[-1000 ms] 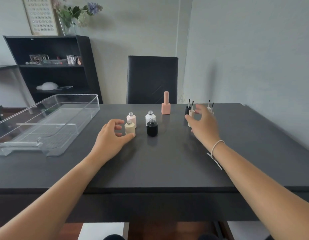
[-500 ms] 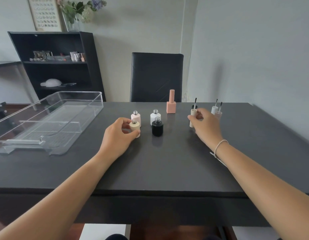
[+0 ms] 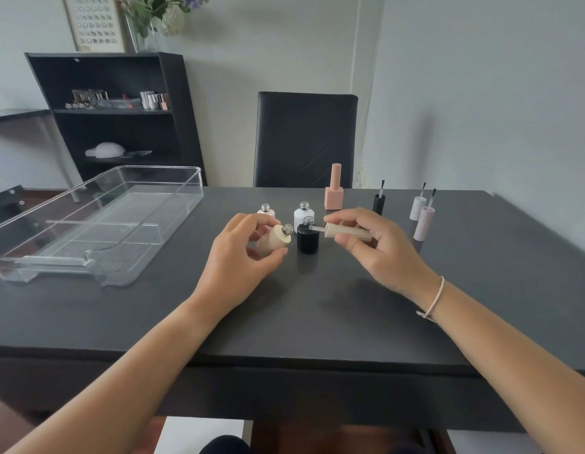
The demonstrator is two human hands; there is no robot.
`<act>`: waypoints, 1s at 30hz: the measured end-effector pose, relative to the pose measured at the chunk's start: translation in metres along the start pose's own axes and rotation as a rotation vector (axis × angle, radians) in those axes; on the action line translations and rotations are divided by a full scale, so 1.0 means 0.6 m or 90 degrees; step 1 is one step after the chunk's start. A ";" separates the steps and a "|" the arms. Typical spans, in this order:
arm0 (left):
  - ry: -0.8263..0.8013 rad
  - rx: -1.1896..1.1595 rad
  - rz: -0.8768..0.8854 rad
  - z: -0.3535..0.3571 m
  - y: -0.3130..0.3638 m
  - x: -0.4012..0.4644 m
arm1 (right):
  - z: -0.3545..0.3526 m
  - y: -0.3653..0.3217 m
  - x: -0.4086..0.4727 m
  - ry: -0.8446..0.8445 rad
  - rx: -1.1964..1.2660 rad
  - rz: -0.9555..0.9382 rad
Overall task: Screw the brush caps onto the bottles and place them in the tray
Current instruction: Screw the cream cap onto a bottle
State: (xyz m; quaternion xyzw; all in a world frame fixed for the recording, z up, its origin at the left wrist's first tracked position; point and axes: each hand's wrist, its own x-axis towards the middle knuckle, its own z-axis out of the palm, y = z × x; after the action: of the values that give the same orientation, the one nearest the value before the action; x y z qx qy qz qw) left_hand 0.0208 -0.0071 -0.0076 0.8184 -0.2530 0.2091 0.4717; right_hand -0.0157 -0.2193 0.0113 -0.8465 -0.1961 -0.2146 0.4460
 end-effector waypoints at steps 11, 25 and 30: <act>-0.020 -0.018 0.054 -0.003 0.010 -0.002 | 0.001 -0.001 0.000 0.022 0.013 -0.027; -0.047 0.000 0.075 0.001 0.004 -0.001 | 0.004 0.012 0.004 0.032 -0.059 -0.085; -0.061 0.012 0.081 0.002 0.002 -0.001 | 0.009 0.015 0.006 0.019 -0.089 -0.139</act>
State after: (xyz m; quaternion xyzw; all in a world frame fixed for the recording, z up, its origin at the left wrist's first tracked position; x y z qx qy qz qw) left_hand 0.0196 -0.0084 -0.0076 0.8142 -0.3243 0.2018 0.4372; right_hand -0.0070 -0.2188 0.0042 -0.8460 -0.2648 -0.2874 0.3628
